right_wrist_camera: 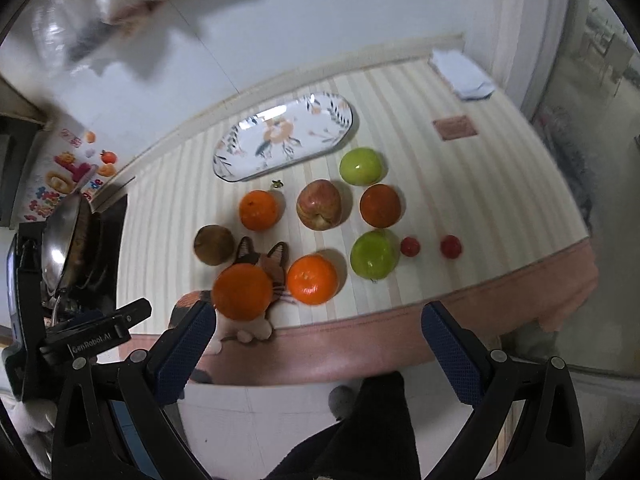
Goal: Organize fruits
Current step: 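Grasp the brown kiwi with the left tool while the right tool grasps the red apple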
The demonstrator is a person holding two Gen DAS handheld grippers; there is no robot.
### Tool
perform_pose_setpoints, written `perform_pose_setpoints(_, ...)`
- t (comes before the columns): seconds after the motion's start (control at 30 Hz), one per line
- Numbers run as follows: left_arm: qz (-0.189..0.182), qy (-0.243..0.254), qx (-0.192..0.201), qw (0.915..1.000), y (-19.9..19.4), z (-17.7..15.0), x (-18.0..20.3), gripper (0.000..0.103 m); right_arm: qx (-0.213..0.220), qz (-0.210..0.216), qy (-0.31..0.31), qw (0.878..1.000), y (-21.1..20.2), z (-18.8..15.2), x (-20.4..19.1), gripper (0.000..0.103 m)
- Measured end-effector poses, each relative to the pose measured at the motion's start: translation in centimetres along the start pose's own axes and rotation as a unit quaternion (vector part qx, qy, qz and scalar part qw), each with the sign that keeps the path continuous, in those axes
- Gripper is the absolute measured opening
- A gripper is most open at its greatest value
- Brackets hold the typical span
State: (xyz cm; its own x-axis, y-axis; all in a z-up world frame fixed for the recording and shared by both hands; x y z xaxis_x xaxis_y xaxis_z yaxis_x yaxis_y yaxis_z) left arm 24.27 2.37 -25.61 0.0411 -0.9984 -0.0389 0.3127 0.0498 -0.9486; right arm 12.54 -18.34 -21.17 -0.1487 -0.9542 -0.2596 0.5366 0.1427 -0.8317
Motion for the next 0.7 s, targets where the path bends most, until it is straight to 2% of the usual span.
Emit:
perform_pose_setpoints(0.17,0.010,-0.025,-0.035,0.9990,4.5,3.6,0.3,0.103,-0.055,0.012,0.005,0.998,8.3,3.6,0.9,0.103)
perform_pose_setpoints(0.33,0.013,-0.034,-0.070,0.9969,8.8,6.5,1.1,0.103,-0.114,0.026,-0.008,0.993,15.5,5.6,0.4,0.103)
perform_pose_setpoints(0.53,-0.004,-0.043,-0.111,0.9929,13.2,8.3,2.1,0.103,-0.165,0.035,-0.017,0.986,21.4,6.8,-0.3,0.099)
perform_pose_setpoints(0.7,-0.007,-0.032,-0.136,0.9902,15.8,8.2,2.4,0.102,-0.189,0.043,-0.018,0.981,23.8,6.8,-1.1,0.093)
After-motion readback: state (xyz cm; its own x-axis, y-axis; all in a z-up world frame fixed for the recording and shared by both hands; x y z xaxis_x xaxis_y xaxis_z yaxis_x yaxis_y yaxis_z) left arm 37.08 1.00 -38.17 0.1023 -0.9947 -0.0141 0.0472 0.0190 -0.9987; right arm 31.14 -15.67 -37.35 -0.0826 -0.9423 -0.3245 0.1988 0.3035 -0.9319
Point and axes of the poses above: each gripper's, at about its wrist camera, not at the fingertips, and y roughly the way its jaws point, x to its right, z to its top, the point moved 4 cm from there along y, roughly the way its jaws point, and after that the axes turned 10 degrees about x, right-handed, at the moved point
